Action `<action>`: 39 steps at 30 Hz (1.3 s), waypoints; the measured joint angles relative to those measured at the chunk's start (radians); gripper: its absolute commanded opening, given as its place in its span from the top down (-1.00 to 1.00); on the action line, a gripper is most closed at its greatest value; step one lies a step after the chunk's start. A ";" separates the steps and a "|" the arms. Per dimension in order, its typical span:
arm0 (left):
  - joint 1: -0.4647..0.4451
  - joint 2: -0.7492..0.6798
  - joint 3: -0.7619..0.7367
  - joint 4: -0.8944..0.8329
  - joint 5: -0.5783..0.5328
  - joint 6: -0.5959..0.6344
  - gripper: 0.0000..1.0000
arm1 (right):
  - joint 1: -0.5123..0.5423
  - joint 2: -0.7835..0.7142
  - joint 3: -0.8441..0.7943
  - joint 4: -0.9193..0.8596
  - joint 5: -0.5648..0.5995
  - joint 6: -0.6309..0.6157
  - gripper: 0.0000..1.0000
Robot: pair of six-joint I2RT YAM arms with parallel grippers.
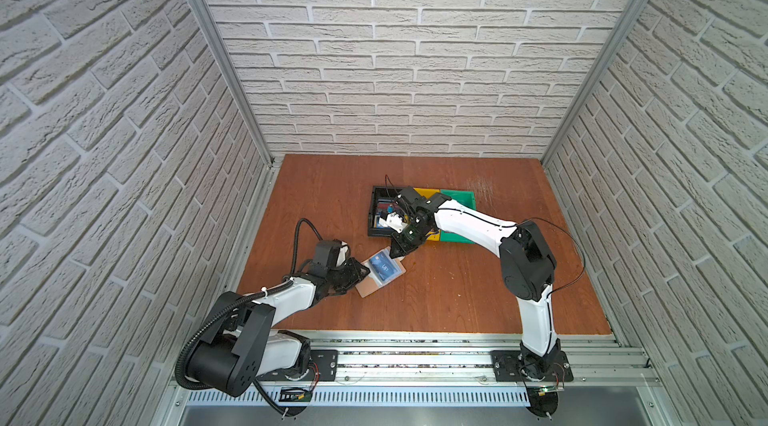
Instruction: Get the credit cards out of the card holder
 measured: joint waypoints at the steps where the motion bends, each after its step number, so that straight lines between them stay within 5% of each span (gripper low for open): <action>1: 0.000 0.000 0.000 0.000 0.000 0.000 0.42 | 0.000 0.010 0.000 0.003 0.000 0.000 0.80; 11: 0.000 0.014 0.002 0.010 0.000 0.000 0.42 | 0.000 0.116 0.005 0.014 0.022 -0.001 0.82; 39: -0.014 0.115 0.002 0.185 0.007 -0.048 0.49 | -0.006 0.116 -0.050 0.089 -0.040 0.028 0.82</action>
